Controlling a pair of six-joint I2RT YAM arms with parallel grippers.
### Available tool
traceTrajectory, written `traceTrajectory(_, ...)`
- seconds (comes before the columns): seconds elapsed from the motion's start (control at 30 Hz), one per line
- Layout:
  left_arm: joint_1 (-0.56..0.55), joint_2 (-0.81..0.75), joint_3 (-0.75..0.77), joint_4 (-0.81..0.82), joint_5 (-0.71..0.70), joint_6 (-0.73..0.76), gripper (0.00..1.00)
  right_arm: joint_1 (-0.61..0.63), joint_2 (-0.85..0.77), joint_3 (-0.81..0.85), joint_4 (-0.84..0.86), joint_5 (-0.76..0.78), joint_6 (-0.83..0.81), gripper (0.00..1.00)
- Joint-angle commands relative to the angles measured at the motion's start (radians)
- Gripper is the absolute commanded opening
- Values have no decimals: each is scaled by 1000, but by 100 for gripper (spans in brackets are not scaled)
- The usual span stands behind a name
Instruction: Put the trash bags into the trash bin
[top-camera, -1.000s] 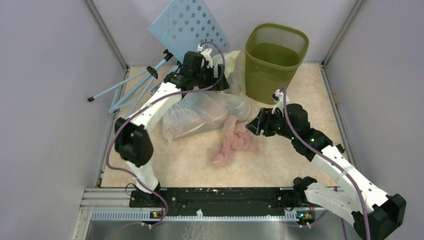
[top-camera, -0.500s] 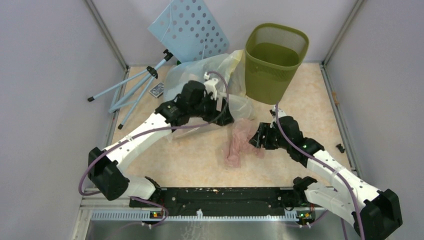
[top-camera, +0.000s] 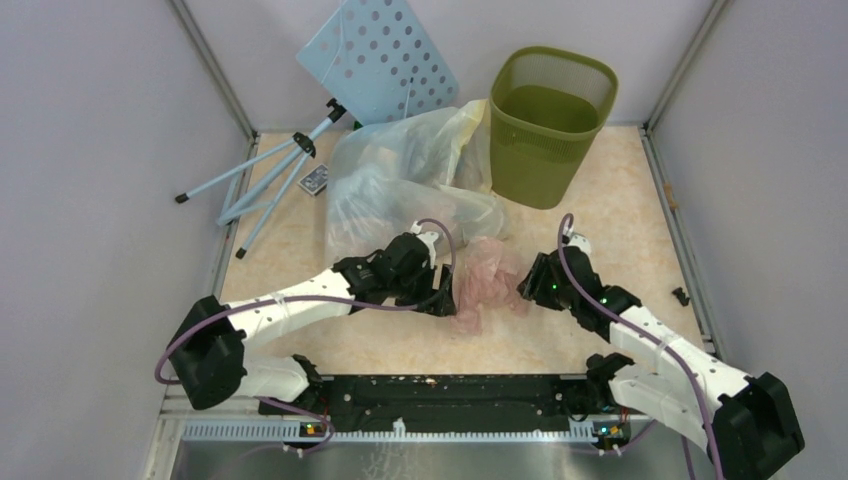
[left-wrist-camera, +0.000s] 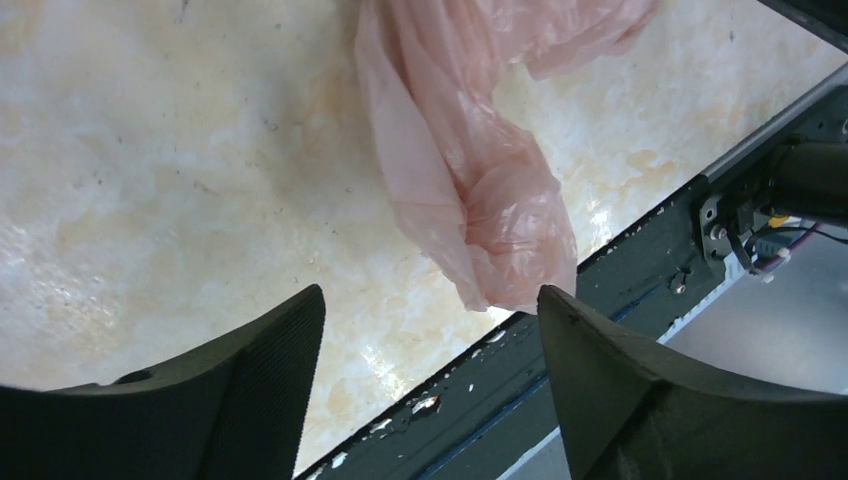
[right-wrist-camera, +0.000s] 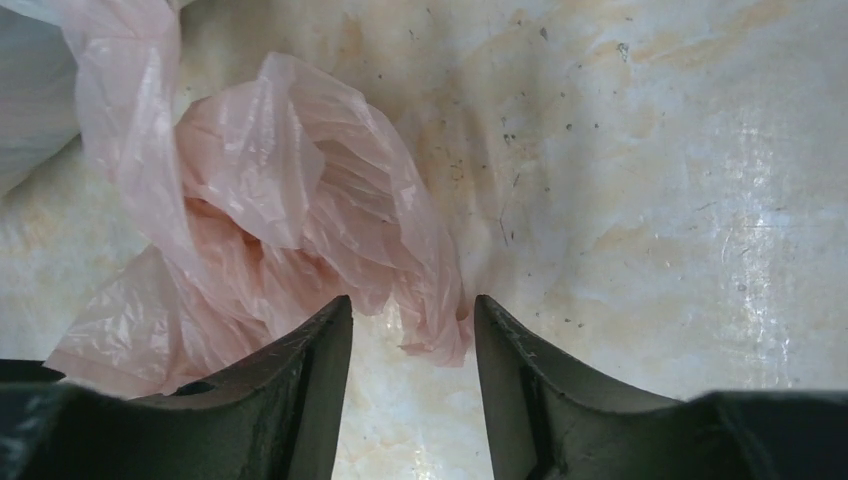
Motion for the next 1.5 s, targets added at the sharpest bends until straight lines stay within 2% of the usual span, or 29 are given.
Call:
traceTrajectory(0.0,0,-43,-60,143,-7,-101,78,0,19,-24,74,3,38,45)
traceTrajectory(0.07,0,-26,-61,148,-22,-124,73,0,43,-33,95,-5,37,45)
traceTrajectory(0.23,2,25,-53,187,-34,-150,68,0,127,-31,126,-24,29,43)
traceTrajectory(0.4,10,80,-68,227,-47,-182,54,0,170,-32,151,-22,25,40)
traceTrajectory(0.43,14,88,-72,228,-57,-188,50,-1,173,-32,155,-22,24,38)
traceTrajectory(0.5,24,93,-94,233,-82,-205,38,0,176,-26,152,-16,25,24)
traceTrajectory(0.57,42,79,-133,252,-113,-223,19,0,172,-13,133,5,23,6)
traceTrajectory(0.6,54,67,-152,258,-125,-230,9,0,167,-1,109,30,23,0)
traceTrajectory(0.63,67,52,-168,257,-134,-234,1,0,159,11,82,60,24,0)
traceTrajectory(0.77,100,-45,-223,186,-204,-233,0,-2,69,47,-16,215,36,0)
traceTrajectory(0.93,147,-208,-290,61,-285,-257,0,-14,-57,58,-95,334,67,0)
traceTrajectory(1.07,267,-377,-384,33,-273,-321,0,-36,-102,85,-212,449,163,0)
traceTrajectory(1.17,329,-497,-453,46,-262,-352,0,-69,-136,97,-205,477,154,0)
traceTrajectory(1.3,358,-584,-455,30,-291,-354,0,-110,-142,132,-146,425,58,0)
traceTrajectory(1.4,358,-568,-418,18,-294,-326,0,-112,-138,151,-37,238,-121,0)
traceTrajectory(1.47,358,-538,-395,15,-294,-310,0,-112,-142,163,-9,116,-168,0)
